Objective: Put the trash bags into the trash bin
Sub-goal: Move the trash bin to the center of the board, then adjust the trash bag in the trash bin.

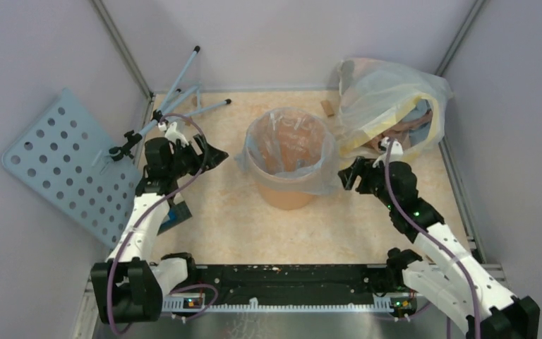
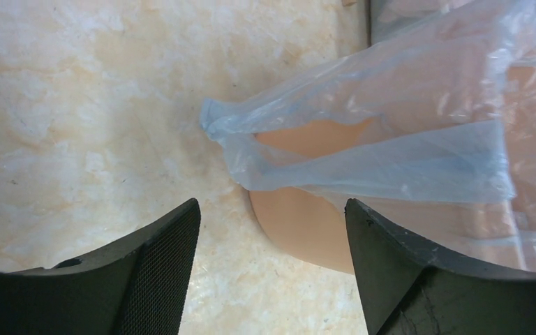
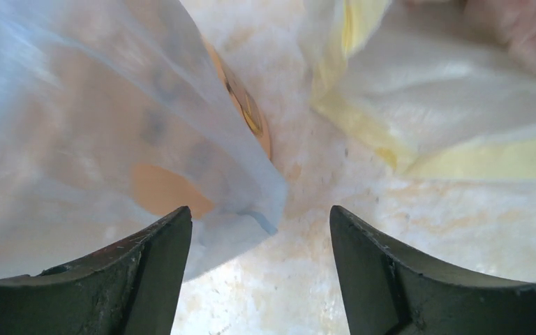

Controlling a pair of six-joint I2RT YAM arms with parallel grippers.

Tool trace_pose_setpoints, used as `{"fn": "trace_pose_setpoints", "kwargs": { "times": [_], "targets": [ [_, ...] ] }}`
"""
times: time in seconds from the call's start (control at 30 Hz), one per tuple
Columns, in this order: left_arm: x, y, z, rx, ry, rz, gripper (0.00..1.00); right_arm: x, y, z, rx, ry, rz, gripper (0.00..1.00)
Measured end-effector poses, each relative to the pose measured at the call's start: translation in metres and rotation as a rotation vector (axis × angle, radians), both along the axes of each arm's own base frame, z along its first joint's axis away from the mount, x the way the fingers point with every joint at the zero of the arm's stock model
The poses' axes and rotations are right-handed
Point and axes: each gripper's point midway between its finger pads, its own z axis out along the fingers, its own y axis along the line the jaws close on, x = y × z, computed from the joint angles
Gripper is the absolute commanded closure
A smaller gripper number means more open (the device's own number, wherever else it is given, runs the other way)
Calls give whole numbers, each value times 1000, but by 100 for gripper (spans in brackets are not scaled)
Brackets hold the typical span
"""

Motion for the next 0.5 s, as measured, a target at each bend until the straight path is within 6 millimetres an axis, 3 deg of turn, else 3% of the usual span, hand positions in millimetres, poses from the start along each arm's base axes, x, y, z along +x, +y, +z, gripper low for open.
{"fn": "trace_pose_setpoints", "kwargs": {
  "times": [0.1, 0.27, 0.4, 0.5],
  "targets": [
    [-5, -2, 17, 5, -35, -15, 8, 0, -10, 49, -7, -105, -27, 34],
    [-17, -7, 46, -4, -120, -46, 7, -1, -14, 121, -17, -232, -13, 51],
    [-18, -8, 50, -6, -136, -54, 8, 0, -2, 165, 0, -296, 58, 57],
    [-16, -7, 41, -13, -119, -39, 8, 4, 15, 195, 4, -341, 144, 60]
  ]
}}
